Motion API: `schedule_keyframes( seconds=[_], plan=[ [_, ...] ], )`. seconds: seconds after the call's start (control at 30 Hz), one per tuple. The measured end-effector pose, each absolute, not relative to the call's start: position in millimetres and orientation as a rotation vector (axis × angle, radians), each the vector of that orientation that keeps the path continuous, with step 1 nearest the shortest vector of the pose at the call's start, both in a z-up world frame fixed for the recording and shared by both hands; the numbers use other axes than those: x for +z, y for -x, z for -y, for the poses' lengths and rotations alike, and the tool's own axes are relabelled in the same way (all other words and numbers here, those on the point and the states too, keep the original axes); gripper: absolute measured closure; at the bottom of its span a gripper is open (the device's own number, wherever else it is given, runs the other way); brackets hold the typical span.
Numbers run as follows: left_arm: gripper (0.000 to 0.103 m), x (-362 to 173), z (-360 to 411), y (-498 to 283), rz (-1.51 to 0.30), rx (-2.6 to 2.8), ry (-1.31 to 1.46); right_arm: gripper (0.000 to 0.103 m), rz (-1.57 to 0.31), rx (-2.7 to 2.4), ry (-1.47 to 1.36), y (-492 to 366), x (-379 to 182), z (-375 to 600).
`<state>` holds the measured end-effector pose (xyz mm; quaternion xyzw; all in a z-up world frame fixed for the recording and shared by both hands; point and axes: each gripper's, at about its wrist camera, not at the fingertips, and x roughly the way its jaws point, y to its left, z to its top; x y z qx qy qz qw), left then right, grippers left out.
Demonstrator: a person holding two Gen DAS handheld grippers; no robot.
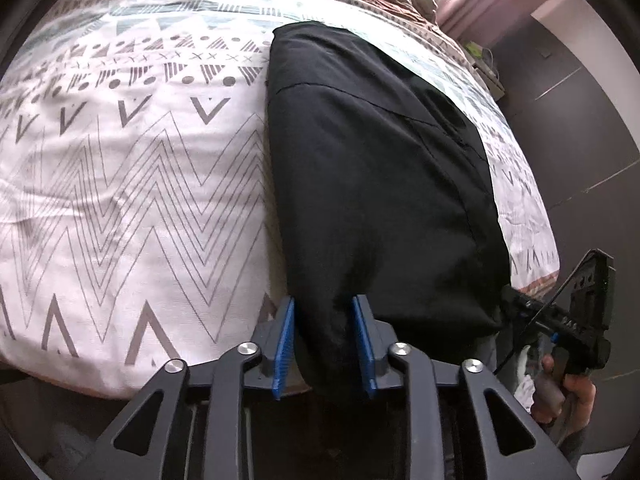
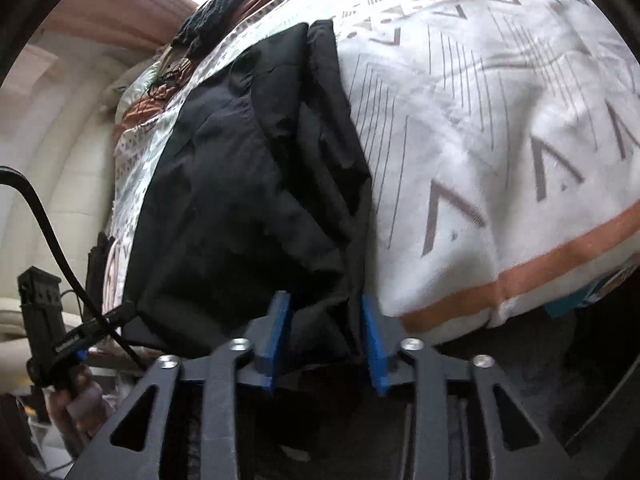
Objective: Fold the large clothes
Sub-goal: 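Close both tools on the folded jacket's end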
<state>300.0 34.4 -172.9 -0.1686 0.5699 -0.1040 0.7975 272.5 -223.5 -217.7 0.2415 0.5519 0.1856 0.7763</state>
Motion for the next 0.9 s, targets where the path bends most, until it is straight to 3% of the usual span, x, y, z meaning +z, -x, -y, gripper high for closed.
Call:
schedule_keyframes(
  seconds=[0.07, 0.1, 0.4, 0.9],
  plan=[
    [0.058, -173, -38, -310, -1.210, -0.211, 0.380, 0.036, -1.177, 0.400, -0.539, -280, -214, 230],
    [0.056, -173, -40, -313, -1.202, -0.205, 0.388, 0.033, -1.167, 0.400, -0.547, -284, -213, 231],
    [0.056, -182, -51, -358, -1.196, -0.178, 0.416, 0.025, -1.152, 0.442, -0.612, -337, -215, 231],
    [0.055, -197, -47, -440, -1.200, -0.158, 0.402, 0.025, -1.210, 0.531, -0.686, -415, -239, 218]
  ],
)
